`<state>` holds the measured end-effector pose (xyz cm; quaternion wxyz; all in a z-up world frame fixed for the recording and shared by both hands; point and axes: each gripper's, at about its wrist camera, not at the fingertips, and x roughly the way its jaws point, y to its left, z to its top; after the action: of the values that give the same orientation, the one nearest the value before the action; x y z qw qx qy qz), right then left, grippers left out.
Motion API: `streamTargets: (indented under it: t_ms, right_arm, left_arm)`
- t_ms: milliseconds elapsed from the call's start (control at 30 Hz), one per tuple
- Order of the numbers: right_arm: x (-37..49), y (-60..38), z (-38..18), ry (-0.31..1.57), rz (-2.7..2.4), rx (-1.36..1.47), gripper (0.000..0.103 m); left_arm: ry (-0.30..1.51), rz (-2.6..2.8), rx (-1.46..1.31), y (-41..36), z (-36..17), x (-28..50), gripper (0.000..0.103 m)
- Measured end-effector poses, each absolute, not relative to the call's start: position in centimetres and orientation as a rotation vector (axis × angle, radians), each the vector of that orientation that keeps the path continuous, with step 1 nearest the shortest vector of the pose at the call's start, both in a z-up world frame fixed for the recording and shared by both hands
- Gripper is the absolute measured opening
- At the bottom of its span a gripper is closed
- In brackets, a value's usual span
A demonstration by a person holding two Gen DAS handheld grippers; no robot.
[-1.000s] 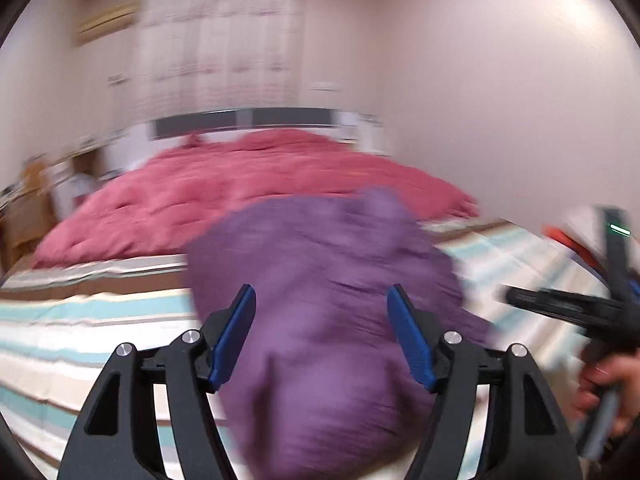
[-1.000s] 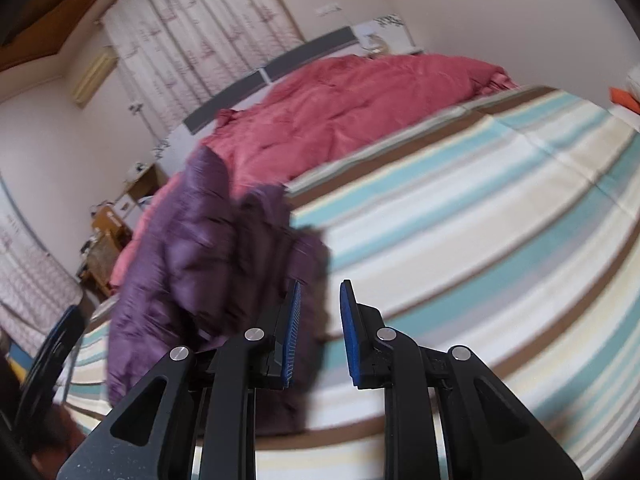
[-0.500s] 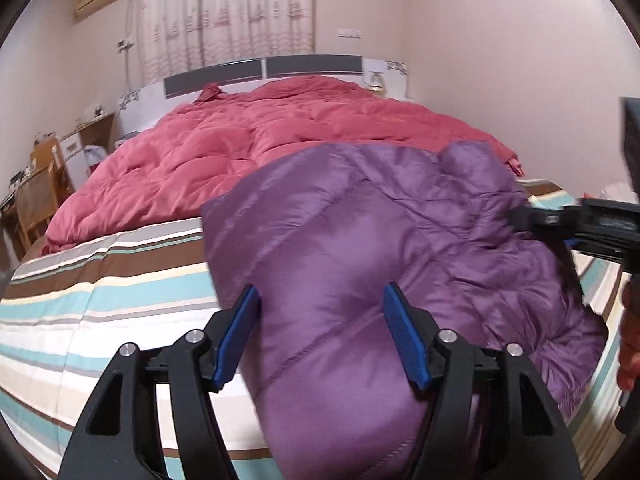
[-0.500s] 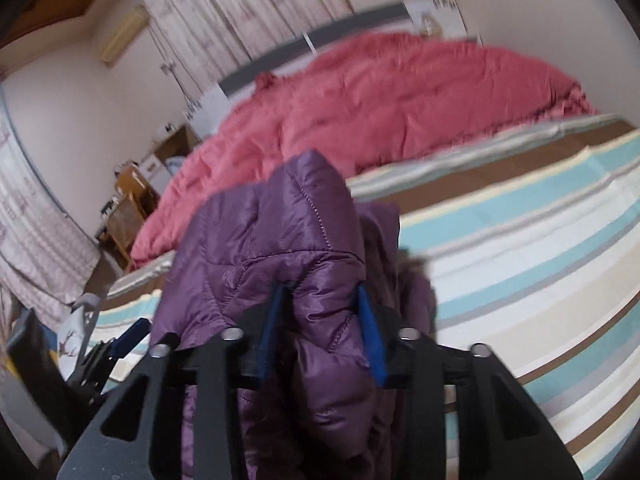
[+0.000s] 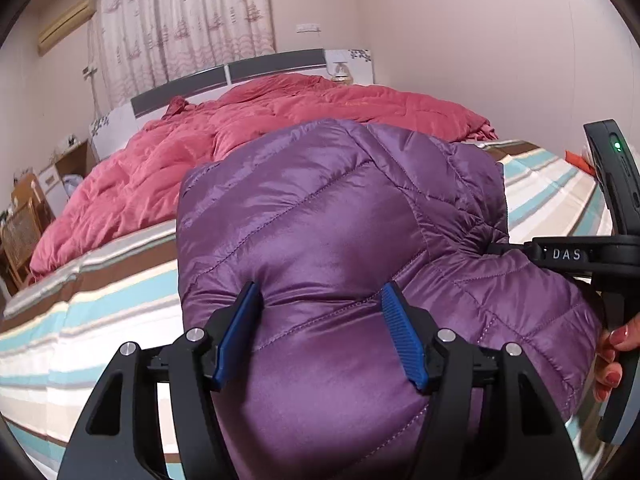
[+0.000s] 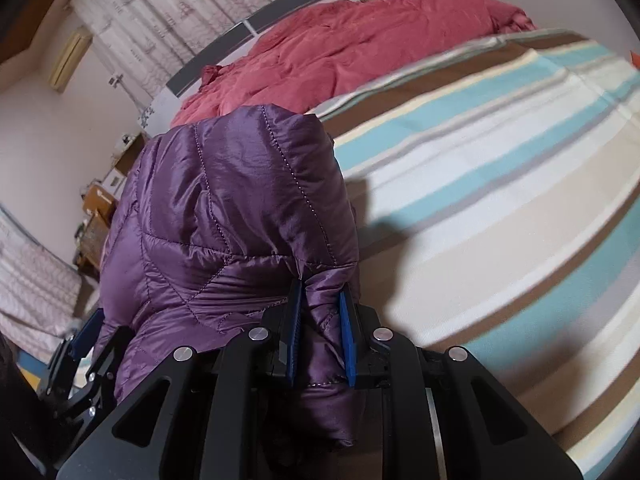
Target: Fold large clothes
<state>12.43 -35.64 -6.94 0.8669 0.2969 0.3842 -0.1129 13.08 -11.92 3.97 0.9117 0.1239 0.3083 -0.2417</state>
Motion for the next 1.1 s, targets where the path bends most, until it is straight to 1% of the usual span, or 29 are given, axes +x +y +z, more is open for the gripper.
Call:
streamTargets:
  t_ms: [133,167,567,733,867,967,1100]
  right_arm:
    - [12.0,-35.5,-6.3,0.8,-0.227,0.61,0.018]
    - [11.8,-35.6,-6.0,0.796,-0.219,0.617,0.02]
    - [10.4,-34.1,-3.6,0.789,-0.236,0.502,0.02]
    - [10.0,-33.7,-2.3,0.781,-0.233,0.474,0.02]
    - [9.5,-33.8,-0.1,0.719,-0.246,0.464,0.02]
    - [10.1,-33.4,1.9,0.661,-0.22,0.465,0.02]
    - [13.3,-31.8,3.3,0.653,-0.177,0.411,0.02]
  left_arm:
    - [0.644,-0.502,0.252,-11.7,4.0,13.1,0.063]
    - [0.645,-0.503,0.25,-11.5,3.9,13.5,0.063]
    - [0.642,-0.495,0.238,-10.3,4.1,13.2,0.063]
    - [0.646,-0.485,0.179,-9.3,4.2,13.1,0.063]
    - [0.659,-0.48,0.173,-9.2,4.1,13.2,0.063]
    - [0.664,-0.477,0.174,-9.3,4.1,13.4,0.063]
    - [0.666,-0.47,0.174,-9.4,3.9,13.5,0.063]
